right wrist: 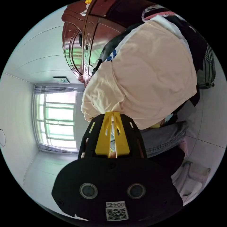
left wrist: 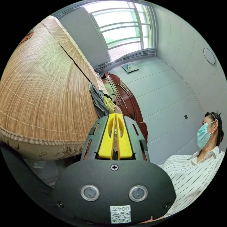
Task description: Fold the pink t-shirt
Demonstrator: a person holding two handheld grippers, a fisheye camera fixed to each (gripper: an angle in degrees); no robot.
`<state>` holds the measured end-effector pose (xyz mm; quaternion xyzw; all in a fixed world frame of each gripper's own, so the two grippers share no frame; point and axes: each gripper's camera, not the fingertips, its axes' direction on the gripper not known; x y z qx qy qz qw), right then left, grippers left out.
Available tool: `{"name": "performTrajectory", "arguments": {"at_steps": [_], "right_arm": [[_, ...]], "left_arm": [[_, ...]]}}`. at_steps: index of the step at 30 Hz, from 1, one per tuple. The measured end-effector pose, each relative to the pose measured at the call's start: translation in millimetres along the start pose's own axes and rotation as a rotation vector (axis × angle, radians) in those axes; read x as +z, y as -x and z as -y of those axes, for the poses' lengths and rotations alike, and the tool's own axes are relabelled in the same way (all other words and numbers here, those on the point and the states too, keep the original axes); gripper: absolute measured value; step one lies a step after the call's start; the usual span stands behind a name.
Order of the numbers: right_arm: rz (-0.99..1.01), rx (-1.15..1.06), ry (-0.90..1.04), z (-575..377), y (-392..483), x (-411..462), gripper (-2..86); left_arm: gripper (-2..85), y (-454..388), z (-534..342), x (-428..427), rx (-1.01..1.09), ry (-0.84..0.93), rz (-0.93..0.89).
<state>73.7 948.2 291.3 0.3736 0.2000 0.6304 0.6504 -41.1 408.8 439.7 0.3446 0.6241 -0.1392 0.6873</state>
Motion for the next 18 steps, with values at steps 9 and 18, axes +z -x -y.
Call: {"name": "performTrajectory", "arguments": {"at_steps": [9,18], "right_arm": [[0.034,-0.204,0.016,8.8,-36.0,-29.6,2.7],[0.101,0.024,0.084,56.1,-133.6,16.6,13.0]], "left_arm": [[0.8,-8.7,-17.7,34.0,-0.05,-0.004,-0.038],[1.0,-32.8,-17.4,66.7,-0.056,-0.001,-0.016]]}}
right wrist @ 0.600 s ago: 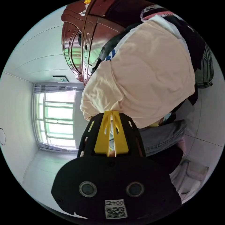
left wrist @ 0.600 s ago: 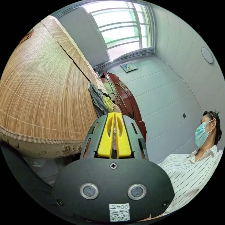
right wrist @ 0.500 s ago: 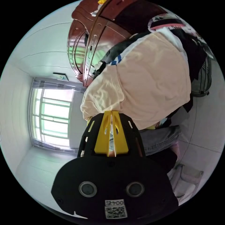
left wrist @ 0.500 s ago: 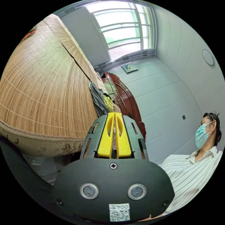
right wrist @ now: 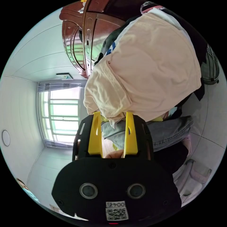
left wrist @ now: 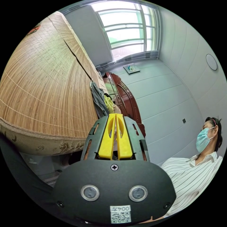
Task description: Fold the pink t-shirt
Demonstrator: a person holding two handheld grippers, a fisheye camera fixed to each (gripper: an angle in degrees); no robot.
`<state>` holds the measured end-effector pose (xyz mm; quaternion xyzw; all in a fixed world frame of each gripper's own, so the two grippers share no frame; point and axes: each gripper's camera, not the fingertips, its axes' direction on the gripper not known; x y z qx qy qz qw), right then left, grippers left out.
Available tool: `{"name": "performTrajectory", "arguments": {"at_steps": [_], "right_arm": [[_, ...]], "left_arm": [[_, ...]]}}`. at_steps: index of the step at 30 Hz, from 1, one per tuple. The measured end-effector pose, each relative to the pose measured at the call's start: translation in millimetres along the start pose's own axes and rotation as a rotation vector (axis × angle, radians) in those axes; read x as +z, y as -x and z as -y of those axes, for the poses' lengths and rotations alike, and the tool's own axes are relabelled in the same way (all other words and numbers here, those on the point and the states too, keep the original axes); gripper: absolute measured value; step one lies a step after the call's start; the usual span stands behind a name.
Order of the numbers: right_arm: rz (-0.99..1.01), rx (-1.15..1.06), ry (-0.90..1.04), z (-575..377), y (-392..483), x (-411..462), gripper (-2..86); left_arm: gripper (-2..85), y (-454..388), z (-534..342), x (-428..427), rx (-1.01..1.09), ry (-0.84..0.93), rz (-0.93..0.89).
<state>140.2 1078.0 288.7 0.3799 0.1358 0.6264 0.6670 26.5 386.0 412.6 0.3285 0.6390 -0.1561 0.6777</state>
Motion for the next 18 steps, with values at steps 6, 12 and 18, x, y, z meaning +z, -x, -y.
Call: {"name": "performTrajectory", "arguments": {"at_steps": [6,12,18], "right_arm": [[-0.184,-0.128,-0.058,27.1,29.5,7.4,0.0],[-0.33,-0.713,-0.129,24.3,153.9,8.7,-0.8],[-0.145,-0.946,-0.074,59.3,295.7,29.0,-0.8]], "left_arm": [[1.3,-11.4,-2.4,30.5,-0.01,0.029,0.022],[4.0,-26.6,-2.0,65.7,0.035,0.108,0.059],[11.5,-56.2,-8.9,104.1,0.175,0.144,0.123]]}}
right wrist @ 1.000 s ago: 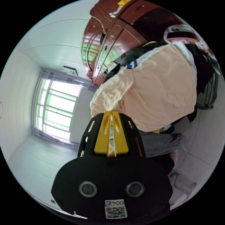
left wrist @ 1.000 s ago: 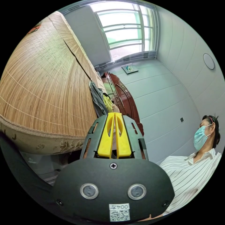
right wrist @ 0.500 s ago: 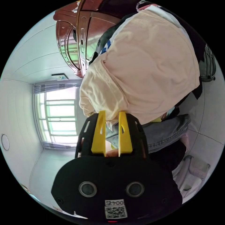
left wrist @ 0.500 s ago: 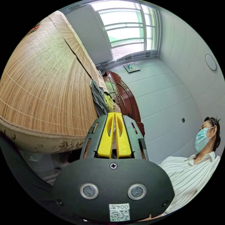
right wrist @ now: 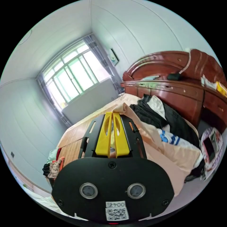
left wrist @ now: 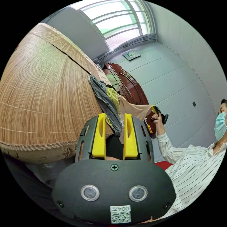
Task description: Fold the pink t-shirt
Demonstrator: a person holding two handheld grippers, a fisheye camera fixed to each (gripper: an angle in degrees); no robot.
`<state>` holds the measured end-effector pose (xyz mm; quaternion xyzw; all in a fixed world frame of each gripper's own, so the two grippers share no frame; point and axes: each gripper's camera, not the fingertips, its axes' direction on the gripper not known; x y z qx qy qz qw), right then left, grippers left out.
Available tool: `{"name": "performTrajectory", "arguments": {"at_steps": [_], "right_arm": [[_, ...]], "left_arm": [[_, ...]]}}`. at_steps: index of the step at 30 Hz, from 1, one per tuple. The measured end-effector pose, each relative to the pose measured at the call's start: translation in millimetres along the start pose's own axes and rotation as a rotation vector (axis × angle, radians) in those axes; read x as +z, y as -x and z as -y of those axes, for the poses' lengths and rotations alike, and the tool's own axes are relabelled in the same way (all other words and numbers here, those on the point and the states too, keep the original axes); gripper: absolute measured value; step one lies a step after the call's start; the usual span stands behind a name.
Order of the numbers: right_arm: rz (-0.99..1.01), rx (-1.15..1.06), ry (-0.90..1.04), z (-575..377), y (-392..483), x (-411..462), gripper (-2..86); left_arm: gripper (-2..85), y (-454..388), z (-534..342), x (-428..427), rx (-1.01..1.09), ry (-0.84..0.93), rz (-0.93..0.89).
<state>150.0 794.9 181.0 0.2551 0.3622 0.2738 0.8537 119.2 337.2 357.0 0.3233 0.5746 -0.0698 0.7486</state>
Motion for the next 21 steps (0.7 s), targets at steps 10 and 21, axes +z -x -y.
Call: {"name": "performTrajectory", "arguments": {"at_steps": [10,21], "right_arm": [[0.384,-0.265,-0.007,135.0,138.7,-0.9,-0.8],[0.753,-0.281,0.129,107.1,244.3,82.7,-0.8]], "left_arm": [[16.7,-34.3,-3.2,19.9,0.15,0.057,0.07],[20.7,-21.4,5.5,-24.9,0.089,-0.073,0.054]]}}
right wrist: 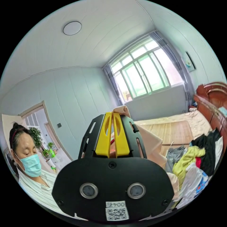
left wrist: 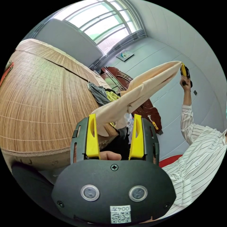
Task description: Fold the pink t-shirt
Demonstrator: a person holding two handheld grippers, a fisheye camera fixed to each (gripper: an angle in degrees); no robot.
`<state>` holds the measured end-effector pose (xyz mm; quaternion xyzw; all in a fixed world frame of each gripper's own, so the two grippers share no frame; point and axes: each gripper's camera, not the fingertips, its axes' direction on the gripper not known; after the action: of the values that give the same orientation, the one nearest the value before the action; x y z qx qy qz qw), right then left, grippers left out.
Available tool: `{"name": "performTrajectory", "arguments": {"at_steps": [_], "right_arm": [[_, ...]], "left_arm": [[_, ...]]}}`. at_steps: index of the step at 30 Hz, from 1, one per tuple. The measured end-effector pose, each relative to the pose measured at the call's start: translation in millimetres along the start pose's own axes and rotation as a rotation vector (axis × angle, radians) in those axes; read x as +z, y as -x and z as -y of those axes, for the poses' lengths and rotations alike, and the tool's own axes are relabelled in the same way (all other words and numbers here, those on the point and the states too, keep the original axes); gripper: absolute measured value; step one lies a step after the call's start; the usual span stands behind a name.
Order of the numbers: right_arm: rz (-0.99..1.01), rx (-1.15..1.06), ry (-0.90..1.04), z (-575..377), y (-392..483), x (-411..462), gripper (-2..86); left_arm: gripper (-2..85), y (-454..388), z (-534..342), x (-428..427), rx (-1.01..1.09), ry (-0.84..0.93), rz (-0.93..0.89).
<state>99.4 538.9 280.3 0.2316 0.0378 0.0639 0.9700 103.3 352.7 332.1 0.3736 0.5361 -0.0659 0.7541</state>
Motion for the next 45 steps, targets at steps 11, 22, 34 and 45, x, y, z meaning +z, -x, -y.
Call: {"name": "performTrajectory", "arguments": {"at_steps": [11,22,34,45], "right_arm": [[0.289,0.688,0.435,-299.7,-102.9,205.0,-0.5],[0.294,0.452,0.7,-300.6,-64.6,254.6,-0.3],[0.353,0.422,0.624,-269.5,-34.7,283.8,4.0],[0.087,0.534,0.763,-200.6,-59.3,295.4,17.9]], "left_arm": [[25.5,57.4,6.2,-29.3,-0.335,0.012,-0.3],[28.8,45.5,12.6,37.9,-0.378,0.139,-0.364],[4.2,66.7,36.6,3.2,-0.357,0.079,-0.096],[3.7,-31.1,44.2,142.1,0.072,0.464,-0.22]]}}
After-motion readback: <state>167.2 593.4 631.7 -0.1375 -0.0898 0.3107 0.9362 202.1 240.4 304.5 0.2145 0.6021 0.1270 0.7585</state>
